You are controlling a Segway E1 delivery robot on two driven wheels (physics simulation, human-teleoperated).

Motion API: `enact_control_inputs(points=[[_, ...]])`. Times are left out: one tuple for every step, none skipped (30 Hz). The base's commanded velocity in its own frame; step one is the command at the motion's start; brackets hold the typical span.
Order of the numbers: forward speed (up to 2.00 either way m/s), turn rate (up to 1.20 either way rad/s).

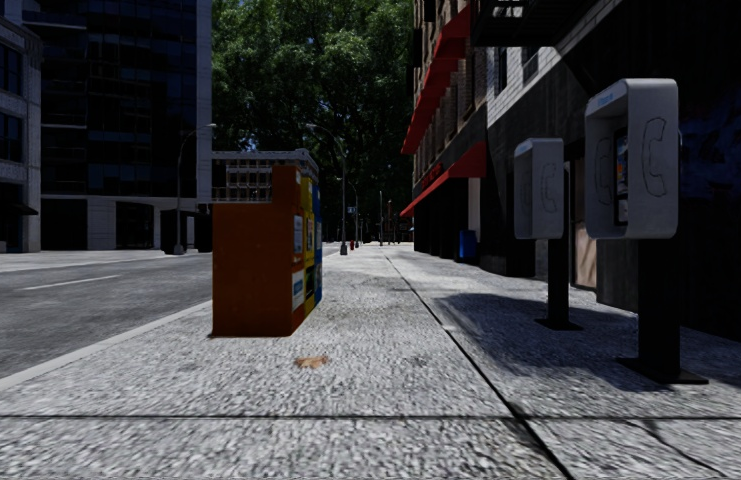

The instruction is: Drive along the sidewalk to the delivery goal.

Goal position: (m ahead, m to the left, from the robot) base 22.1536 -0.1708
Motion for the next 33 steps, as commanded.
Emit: enact_control_inputs(points=[[2.0, 0.0], [2.0, 0.0], [2.0, 0.0], [2.0, 0.0], [2.0, 0.0], [2.0, 0.0], [2.0, 0.0], [2.0, 0.0], [2.0, 0.0], [2.0, 0.0], [2.0, 0.0], [2.0, 0.0], [2.0, 0.0], [2.0, 0.0], [2.0, 0.0], [2.0, 0.0], [2.0, 0.0], [2.0, 0.0], [2.0, 0.0], [2.0, 0.0], [2.0, 0.0], [2.0, 0.0], [2.0, 0.0], [2.0, 0.0], [2.0, 0.0], [2.0, 0.0], [2.0, 0.0], [2.0, 0.0], [2.0, 0.0], [2.0, 0.0], [2.0, 0.0], [2.0, 0.0], [2.0, 0.0]])
